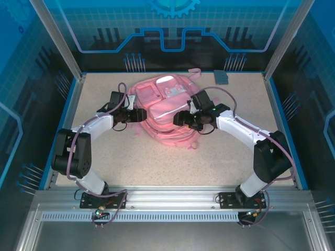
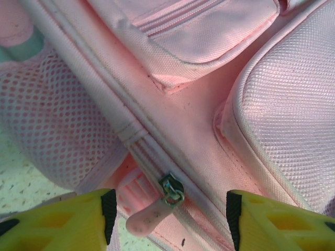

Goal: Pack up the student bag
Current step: Zip the student bag at the center of the table.

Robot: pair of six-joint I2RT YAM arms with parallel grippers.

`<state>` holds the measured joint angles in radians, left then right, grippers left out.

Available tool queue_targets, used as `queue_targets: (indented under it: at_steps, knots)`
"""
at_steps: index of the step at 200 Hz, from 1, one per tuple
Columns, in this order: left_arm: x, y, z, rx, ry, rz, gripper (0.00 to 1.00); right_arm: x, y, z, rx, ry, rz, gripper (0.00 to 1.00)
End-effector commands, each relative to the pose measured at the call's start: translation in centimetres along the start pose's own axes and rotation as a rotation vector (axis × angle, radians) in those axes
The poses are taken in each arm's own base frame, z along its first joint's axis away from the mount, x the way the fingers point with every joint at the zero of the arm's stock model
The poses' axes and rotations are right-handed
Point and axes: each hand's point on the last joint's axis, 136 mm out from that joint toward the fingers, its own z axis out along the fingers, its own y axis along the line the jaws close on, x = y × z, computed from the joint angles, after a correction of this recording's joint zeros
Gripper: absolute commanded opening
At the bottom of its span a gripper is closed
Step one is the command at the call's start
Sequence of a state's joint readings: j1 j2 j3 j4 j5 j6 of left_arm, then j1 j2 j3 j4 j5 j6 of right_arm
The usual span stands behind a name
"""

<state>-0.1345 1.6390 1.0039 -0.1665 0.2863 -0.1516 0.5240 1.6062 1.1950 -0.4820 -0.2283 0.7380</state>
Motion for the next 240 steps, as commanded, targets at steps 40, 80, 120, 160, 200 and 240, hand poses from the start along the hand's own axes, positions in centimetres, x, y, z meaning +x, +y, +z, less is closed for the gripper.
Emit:
queue_targets:
  at_steps: [40,80,120,160,200,240]
  knots:
    - [0.1,-0.7,0.4,0.062,0.041,0.043,0.43,0.0,1.2,0.5,-0.022,0.010,-0.003,0.74]
    - [1.9,-1.5,-0.7,0.107,0.067,0.047,0.38,-0.3,1.1,1.3,-0.003,0.014,-0.001,0.72]
    - [2.3,-2.1,-1.3,0.140,0.043,0.058,0.29,-2.2,-0.5,1.2,0.133,-0.032,-0.020,0.68]
    - [1.9,0.1,-0.7,0.015,0.032,0.059,0.25,-3.2,-1.0,1.1,0.162,-0.050,-0.015,0.66]
    - [1.3,-0.3,-0.2,0.045,0.027,0.052,0.24,-2.9,-1.0,1.5,0.154,-0.037,-0.006,0.65]
    - [1.1,-0.2,0.3,0.042,0.046,0.043,0.25,-2.5,-1.1,1.8,0.145,-0.025,0.001,0.64]
